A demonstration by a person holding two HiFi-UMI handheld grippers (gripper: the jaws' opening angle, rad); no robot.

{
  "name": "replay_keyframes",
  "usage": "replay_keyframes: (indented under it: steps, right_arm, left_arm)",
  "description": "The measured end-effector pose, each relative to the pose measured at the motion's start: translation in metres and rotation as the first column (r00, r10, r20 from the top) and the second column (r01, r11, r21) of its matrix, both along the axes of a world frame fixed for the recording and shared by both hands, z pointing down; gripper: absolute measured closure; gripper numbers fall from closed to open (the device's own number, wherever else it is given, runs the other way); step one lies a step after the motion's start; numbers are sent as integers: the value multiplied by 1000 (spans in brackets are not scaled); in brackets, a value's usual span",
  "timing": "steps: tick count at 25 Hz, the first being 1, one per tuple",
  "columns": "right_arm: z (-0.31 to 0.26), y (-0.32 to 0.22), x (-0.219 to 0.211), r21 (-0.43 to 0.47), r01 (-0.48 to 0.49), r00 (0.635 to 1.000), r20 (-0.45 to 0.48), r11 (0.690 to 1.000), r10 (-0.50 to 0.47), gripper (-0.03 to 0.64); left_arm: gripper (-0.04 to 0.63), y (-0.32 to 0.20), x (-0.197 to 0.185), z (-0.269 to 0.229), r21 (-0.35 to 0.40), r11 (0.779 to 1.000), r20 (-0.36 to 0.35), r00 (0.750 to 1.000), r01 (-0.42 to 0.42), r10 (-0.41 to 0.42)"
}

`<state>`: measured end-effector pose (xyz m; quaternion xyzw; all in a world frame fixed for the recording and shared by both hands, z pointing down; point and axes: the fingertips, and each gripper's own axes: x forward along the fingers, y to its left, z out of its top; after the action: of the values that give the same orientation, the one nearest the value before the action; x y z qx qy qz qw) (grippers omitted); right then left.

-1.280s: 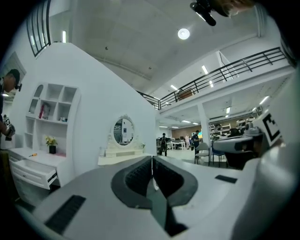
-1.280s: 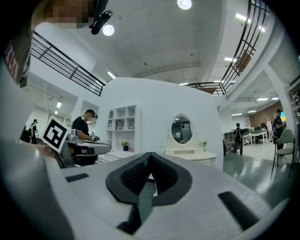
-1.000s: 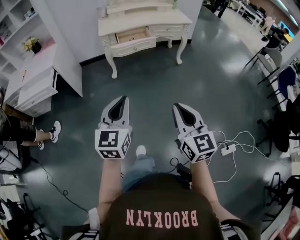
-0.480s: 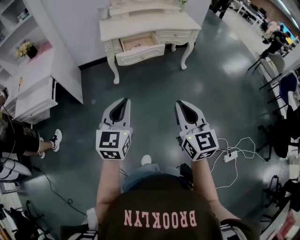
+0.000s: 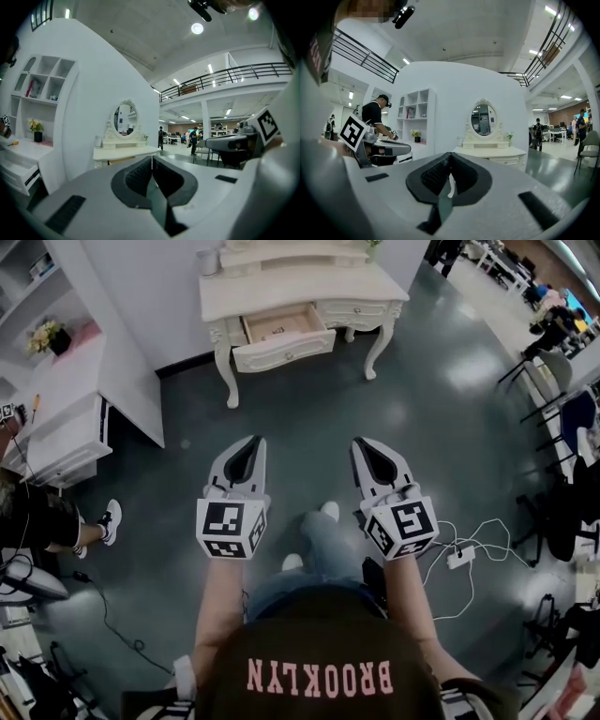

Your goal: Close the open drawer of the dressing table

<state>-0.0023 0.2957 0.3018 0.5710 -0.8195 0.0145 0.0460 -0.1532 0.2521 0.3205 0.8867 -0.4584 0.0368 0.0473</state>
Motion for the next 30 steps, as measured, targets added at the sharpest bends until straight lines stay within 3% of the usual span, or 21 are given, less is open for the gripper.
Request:
replay_keyframes:
  steps: [12,24,30]
  right_arm:
    - [3,-101,33,26,29,995,97,999,-31,620]
    - [8,-259,79,0,122,988,91,993,-121,618]
    - [23,-322,104,-25,188,979,86,982,-186,620]
  left_arm:
    - [588,-86,31,4,2,999,28,999,32,-32]
    - [588,-236,72,3,-23,988,31,988,153,-152]
    - [588,-291,90,10,-39,969,35,969,244,-243]
